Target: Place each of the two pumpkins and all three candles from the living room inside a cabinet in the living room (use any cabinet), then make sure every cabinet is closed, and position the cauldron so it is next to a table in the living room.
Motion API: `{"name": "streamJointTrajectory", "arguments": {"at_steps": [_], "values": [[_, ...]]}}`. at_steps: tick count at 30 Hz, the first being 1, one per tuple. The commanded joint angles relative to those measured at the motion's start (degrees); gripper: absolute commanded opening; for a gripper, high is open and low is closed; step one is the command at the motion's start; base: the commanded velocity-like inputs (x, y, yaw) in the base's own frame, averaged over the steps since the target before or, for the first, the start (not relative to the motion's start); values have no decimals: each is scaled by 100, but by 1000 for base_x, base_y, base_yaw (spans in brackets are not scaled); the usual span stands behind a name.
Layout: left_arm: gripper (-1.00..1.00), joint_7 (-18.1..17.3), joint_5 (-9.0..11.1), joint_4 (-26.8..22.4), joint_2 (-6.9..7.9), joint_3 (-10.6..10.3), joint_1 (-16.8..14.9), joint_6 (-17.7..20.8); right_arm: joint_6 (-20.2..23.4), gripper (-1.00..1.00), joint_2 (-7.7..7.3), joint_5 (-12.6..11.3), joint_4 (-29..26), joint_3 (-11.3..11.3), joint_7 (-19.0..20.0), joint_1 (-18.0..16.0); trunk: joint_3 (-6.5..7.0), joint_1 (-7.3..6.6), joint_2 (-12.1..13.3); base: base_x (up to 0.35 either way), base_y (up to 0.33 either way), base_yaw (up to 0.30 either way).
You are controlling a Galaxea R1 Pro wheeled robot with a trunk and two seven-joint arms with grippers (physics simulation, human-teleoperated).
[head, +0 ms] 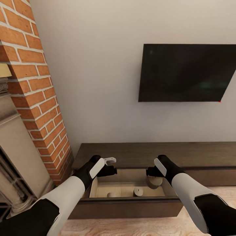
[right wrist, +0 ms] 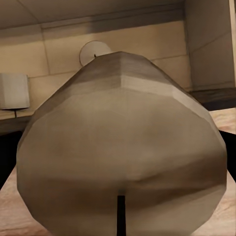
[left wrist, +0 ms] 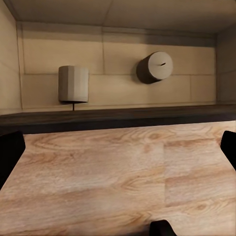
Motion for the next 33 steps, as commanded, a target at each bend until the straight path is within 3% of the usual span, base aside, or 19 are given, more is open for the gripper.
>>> {"name": "streamJointTrajectory", "arguments": {"at_steps": [1,8,17,33], "values": [[100,48,51,-3,0,-19,-5,8,22,-100,-6,-58,-10,41,-42,-3,-24,22,-45,0,0,0],[100,22,51,2,0,-19,-5,8,22,-100,-14,-59,-11,41,-50,-3,-150,176,-326,0,-10,0],[100,-1,51,2,0,-20,-5,8,22,-100,-11,-60,-13,41,-58,-3,-312,374,-687,88,-191,0],[100,-3,50,-33,0,-26,-5,-1,11,-100,-6,-51,-14,50,-33,-3,-599,725,-1328,10,-10,0]]}}
